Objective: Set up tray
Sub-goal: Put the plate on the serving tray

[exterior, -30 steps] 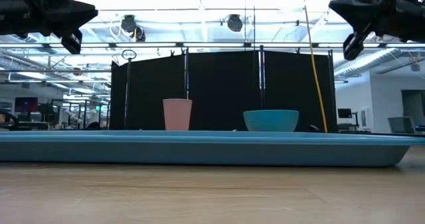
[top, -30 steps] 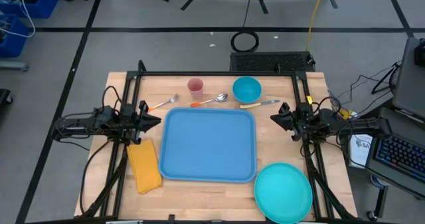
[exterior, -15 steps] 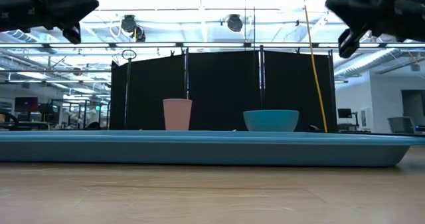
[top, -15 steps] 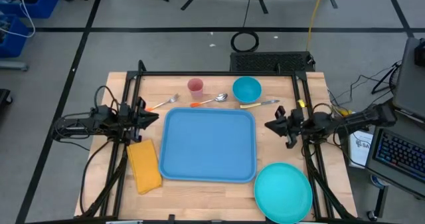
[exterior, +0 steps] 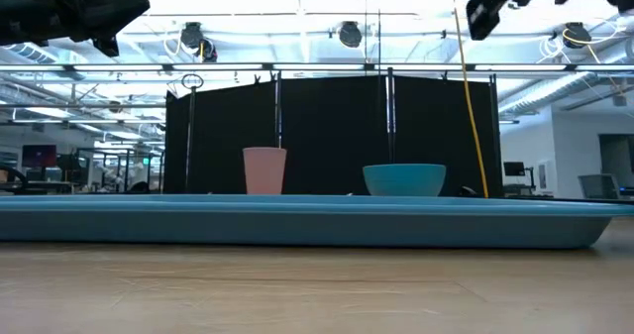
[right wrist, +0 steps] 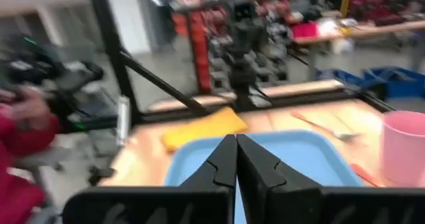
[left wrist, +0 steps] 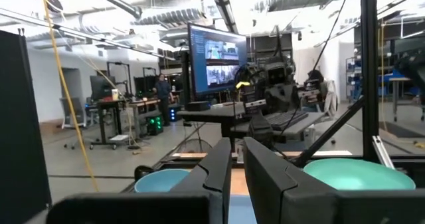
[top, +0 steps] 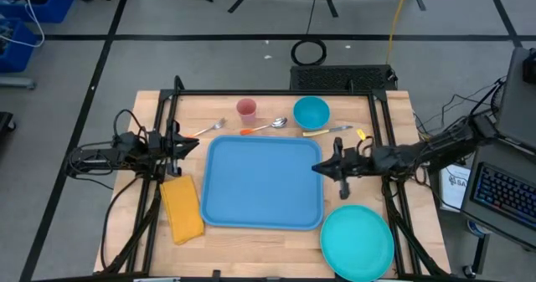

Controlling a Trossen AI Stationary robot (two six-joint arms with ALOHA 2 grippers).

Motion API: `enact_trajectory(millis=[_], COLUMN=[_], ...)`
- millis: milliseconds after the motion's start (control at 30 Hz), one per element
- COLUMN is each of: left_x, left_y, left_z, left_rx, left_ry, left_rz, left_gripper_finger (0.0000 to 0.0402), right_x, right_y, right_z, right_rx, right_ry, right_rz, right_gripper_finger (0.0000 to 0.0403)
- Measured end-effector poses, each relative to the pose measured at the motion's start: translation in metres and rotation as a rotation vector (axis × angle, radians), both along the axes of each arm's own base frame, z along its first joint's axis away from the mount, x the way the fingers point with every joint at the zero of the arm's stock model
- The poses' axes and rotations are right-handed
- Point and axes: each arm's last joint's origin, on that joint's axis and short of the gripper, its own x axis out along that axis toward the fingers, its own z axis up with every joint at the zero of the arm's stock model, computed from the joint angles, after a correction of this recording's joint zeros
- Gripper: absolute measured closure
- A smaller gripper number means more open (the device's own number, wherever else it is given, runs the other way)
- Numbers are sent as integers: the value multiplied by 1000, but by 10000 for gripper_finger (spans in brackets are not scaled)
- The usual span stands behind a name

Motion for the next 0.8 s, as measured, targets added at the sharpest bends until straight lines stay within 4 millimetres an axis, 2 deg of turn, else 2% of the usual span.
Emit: enact_trajectory(millis=[200,333,500,800], left_x=[0,0,1,1], left_y=[0,0,0,0], left_z=[-1,-2,-3,-4], left_rx=[19,18,11,-38], left_ry=[12,18,31,41], left_rz=[5,4,1,-23], left_gripper_finger=[355,355,355,355], right_x=[26,35,42,68], right_y=[17,26,41,79], right_z=[23,40,40,33], right_rx=[-51,-1,69,196], right_ry=[112,126,264,391], right_rz=[-71,-57,-116,-105], right_gripper_finger=[403,403,391,310])
